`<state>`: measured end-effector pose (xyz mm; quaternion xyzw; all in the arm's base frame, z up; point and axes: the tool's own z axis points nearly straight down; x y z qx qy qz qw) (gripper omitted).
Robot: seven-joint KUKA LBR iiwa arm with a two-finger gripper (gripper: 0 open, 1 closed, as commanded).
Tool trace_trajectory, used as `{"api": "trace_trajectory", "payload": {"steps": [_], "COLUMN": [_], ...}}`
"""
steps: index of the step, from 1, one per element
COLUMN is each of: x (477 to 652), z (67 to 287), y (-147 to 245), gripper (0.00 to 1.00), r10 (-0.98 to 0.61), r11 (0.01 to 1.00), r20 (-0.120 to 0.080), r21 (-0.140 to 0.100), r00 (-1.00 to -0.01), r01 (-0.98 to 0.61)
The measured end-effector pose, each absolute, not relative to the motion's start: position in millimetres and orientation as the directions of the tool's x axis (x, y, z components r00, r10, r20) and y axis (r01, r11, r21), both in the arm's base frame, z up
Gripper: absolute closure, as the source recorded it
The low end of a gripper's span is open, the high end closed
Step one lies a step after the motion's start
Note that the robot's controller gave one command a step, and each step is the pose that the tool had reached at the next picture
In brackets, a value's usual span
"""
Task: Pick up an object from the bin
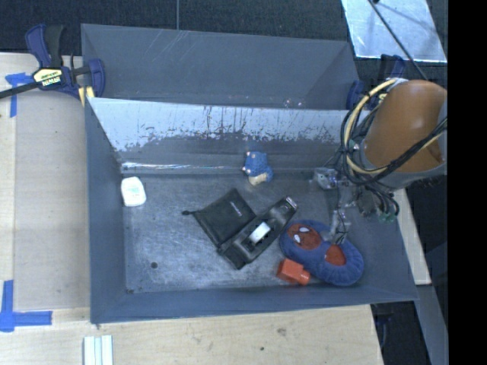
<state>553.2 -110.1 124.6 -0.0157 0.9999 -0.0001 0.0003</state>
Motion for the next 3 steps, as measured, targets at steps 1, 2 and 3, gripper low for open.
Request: {"api": "trace_trajectory", "payload": {"steps": [1,2,3], "x": [512.3,515.8,510.9], "z": [69.5,72.8,291.8], "y": [-106.0,-105.5,-74.4], "gripper": [0.00,1.00,1.00], "r10": [0.071,0.069,0.065], "r11": [0.997,0.998,0.998], "r20": [-0.006,-0.016,-0.013], "r21": [-0.001,-0.001,-0.001], "r00": [-0.997,-0.997,-0.998], "r01": [0.071,0.069,0.065]}}
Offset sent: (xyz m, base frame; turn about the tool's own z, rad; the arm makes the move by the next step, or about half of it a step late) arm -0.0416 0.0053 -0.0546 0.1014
